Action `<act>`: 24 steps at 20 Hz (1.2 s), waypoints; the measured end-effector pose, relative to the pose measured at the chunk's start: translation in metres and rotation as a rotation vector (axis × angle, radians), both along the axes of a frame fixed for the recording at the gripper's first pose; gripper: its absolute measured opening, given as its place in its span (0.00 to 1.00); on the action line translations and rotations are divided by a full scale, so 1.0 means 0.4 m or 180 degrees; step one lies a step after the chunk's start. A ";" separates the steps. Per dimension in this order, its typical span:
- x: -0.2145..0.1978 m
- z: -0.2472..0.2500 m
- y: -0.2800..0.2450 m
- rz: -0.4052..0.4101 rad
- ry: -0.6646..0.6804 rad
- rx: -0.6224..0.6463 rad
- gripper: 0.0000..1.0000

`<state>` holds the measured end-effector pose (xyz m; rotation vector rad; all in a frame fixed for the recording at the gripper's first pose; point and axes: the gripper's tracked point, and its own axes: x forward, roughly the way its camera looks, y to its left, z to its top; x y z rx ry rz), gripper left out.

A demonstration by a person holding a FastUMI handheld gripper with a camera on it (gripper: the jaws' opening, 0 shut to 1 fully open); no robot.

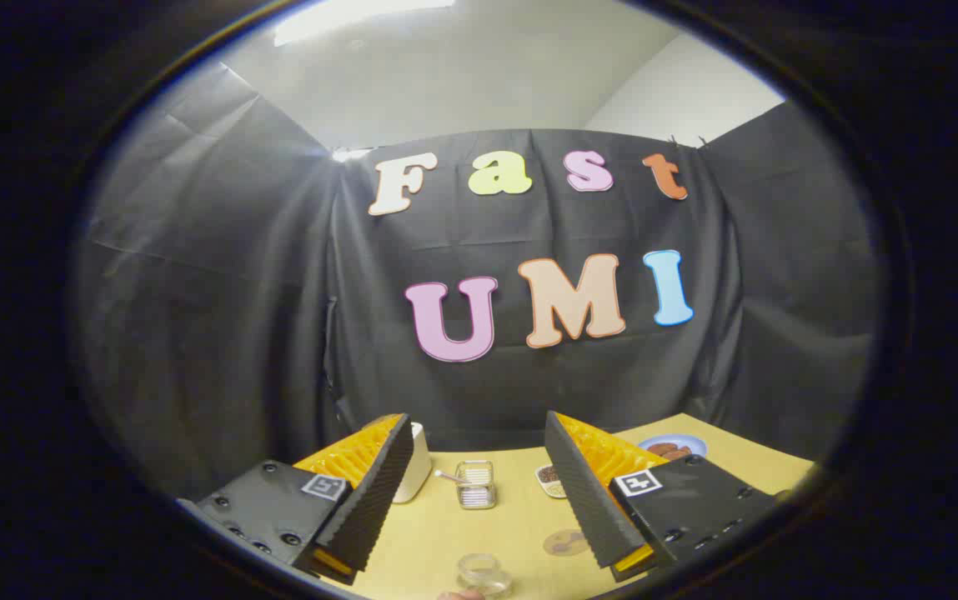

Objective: Take the bottle from table, then pour the juice into the cup, finally place the bottle on the coaster

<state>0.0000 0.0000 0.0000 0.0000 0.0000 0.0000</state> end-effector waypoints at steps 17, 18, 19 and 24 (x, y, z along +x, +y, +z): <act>0.022 -0.077 -0.003 0.0024 0.0169 -0.0057 1.00; 0.020 -0.087 -0.004 0.0030 0.0195 -0.0047 1.00; 0.019 -0.102 -0.005 0.0035 0.0223 -0.0046 1.00; 0.007 -0.201 -0.013 0.0036 0.0464 -0.0095 1.00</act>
